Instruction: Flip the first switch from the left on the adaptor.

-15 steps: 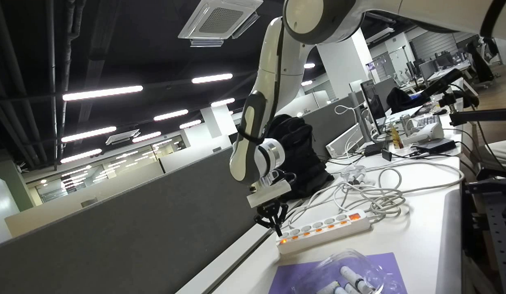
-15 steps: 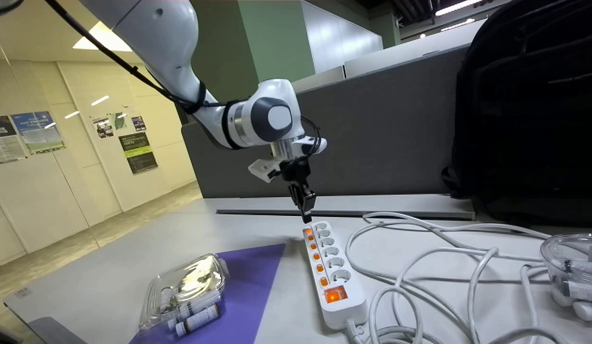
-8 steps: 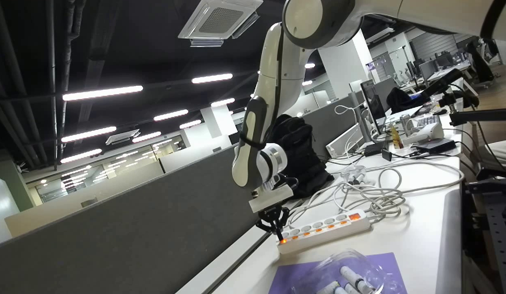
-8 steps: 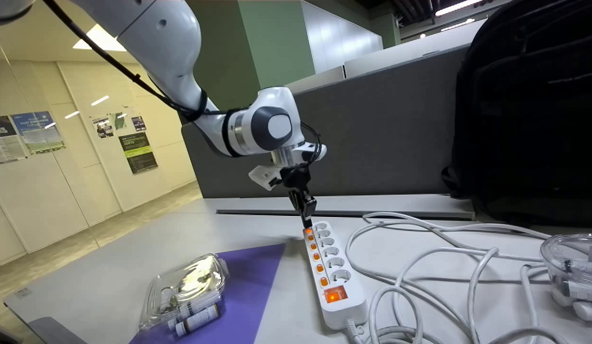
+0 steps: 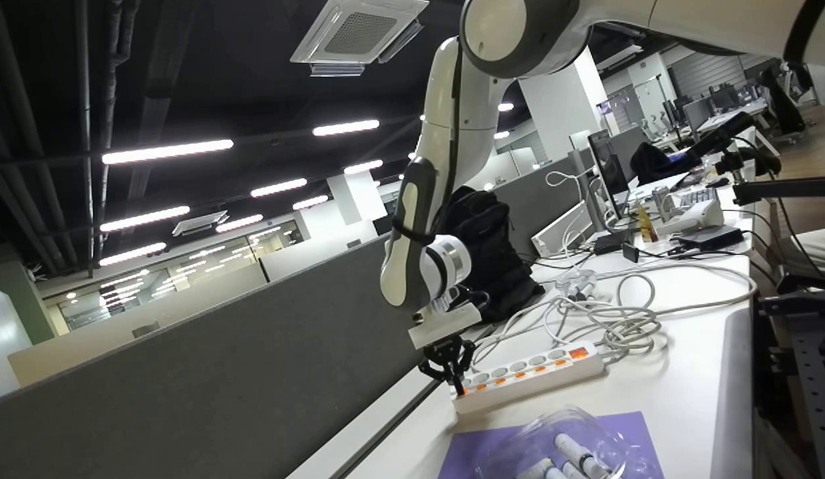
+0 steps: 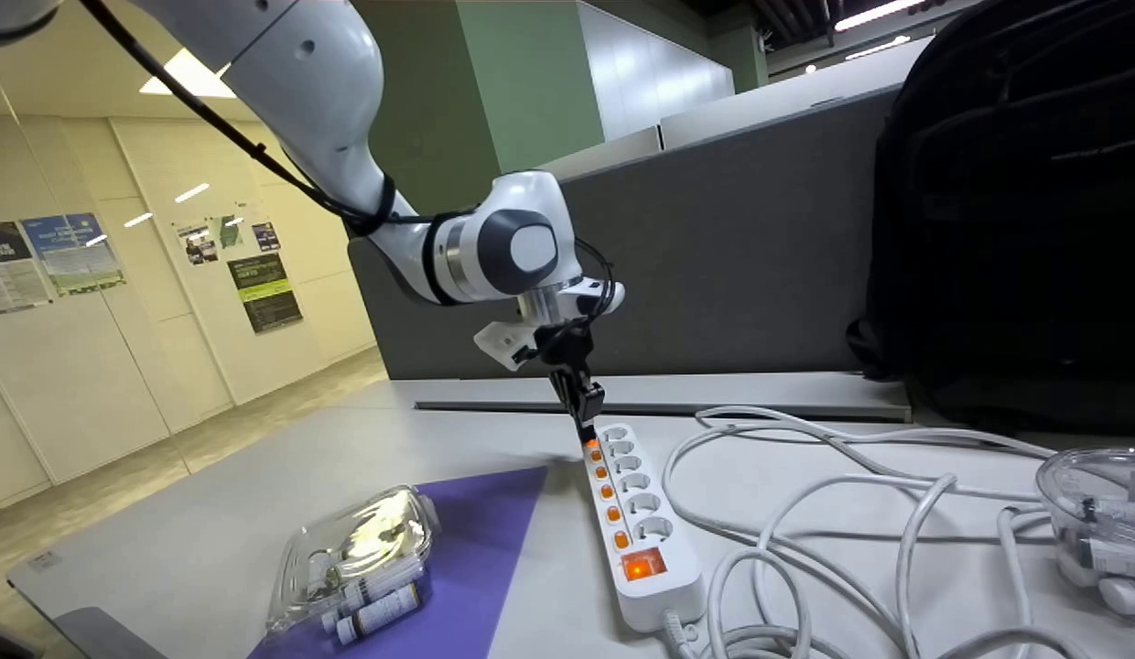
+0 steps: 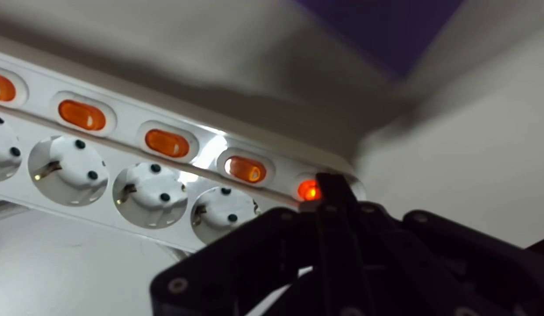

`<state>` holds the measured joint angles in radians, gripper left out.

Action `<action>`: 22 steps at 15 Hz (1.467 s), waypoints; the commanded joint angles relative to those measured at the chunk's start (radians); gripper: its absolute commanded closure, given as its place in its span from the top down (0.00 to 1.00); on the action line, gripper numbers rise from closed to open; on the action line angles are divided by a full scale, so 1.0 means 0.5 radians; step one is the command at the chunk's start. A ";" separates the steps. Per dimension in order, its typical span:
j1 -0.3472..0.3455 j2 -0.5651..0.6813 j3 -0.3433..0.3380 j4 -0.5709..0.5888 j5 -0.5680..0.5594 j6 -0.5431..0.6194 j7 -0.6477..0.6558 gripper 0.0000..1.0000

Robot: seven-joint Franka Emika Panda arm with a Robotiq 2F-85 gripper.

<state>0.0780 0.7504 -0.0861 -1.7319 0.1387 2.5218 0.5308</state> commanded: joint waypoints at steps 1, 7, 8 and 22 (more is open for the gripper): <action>-0.013 -0.048 -0.014 -0.091 0.072 0.037 0.005 0.00; -0.226 -0.014 0.132 -0.176 0.433 0.200 -0.170 0.00; -0.274 -0.003 0.160 -0.175 0.501 0.195 -0.211 0.00; -0.494 -0.018 0.192 -0.095 0.876 -0.313 -0.401 0.00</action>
<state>-0.1824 0.7394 0.0096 -1.7565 0.5768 2.3534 0.3830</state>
